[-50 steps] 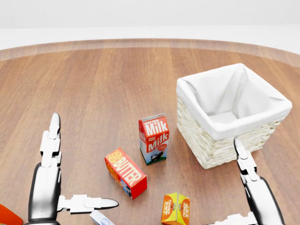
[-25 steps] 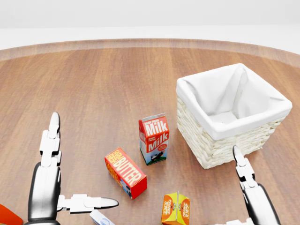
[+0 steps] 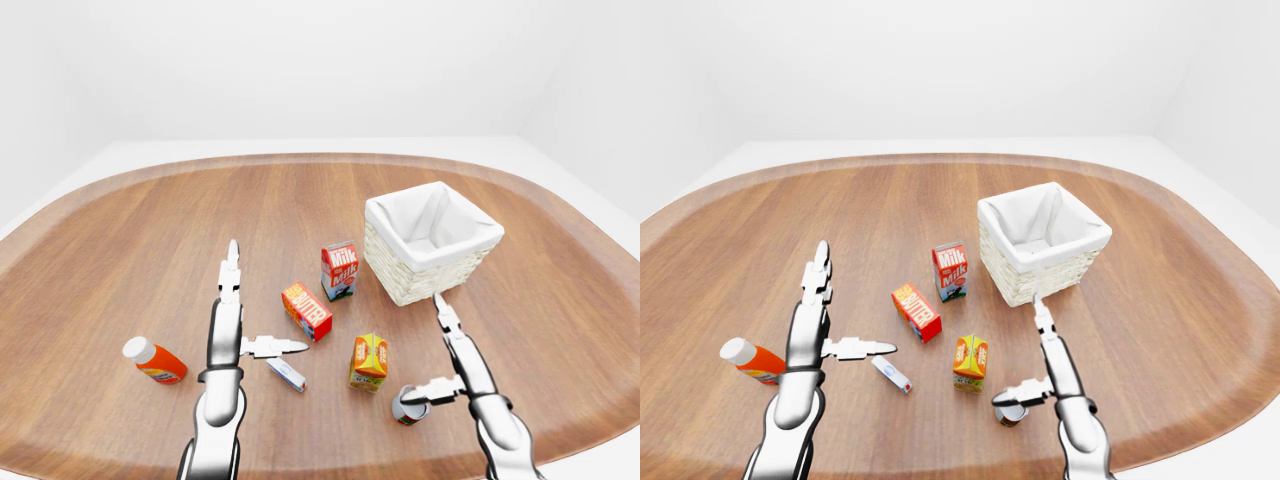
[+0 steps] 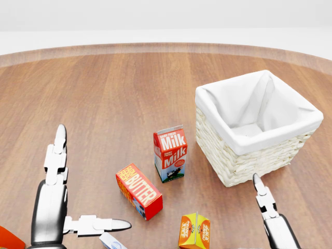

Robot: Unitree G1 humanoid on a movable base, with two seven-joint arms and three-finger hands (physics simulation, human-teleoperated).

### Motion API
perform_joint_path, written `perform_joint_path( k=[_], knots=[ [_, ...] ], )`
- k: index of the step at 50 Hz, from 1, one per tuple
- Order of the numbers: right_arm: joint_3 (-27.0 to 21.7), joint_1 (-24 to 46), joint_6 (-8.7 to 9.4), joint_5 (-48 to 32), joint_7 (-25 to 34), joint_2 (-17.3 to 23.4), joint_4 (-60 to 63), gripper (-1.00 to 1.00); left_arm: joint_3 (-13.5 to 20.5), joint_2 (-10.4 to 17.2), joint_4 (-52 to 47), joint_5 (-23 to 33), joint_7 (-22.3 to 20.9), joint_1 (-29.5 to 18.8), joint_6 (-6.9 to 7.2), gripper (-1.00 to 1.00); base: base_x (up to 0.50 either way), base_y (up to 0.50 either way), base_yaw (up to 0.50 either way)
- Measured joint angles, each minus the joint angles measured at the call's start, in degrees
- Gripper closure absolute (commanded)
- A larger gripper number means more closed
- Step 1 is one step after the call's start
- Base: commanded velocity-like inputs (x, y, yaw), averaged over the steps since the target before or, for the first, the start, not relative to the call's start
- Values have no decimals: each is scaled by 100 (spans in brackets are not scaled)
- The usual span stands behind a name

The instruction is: Pick up the alphabet soup and the tomato sauce, and put them in the basket.

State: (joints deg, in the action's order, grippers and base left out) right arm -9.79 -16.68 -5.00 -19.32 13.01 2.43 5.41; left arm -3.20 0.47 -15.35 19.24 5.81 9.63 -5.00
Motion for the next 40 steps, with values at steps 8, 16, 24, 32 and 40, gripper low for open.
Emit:
perform_joint_path(
  k=[8, 16, 24, 32, 40],
  knots=[
    [51, -43, 0, -65, -64, 0, -117, -100, -4, -1, 3, 5, 3, 3, 0, -100, 0, 0, 0],
    [102, -71, 0, -144, -146, 6, -252, -100, -7, -1, 4, 8, 5, 5, 0, -100, 0, 0, 0],
    [150, -58, 0, -228, -244, 25, -415, -100, -9, -1, 3, 9, 6, 7, 0, -100, 0, 0, 0],
    [198, -39, 0, -299, -331, 46, -542, -100, 0, -2, -4, -6, -1, -5, 0, -100, 0, 0, 0],
    [254, 10, 0, -379, -443, 69, -704, -100, 7, 0, -11, -15, -8, -10, 0, -100, 0, 0, 0]
  ],
)
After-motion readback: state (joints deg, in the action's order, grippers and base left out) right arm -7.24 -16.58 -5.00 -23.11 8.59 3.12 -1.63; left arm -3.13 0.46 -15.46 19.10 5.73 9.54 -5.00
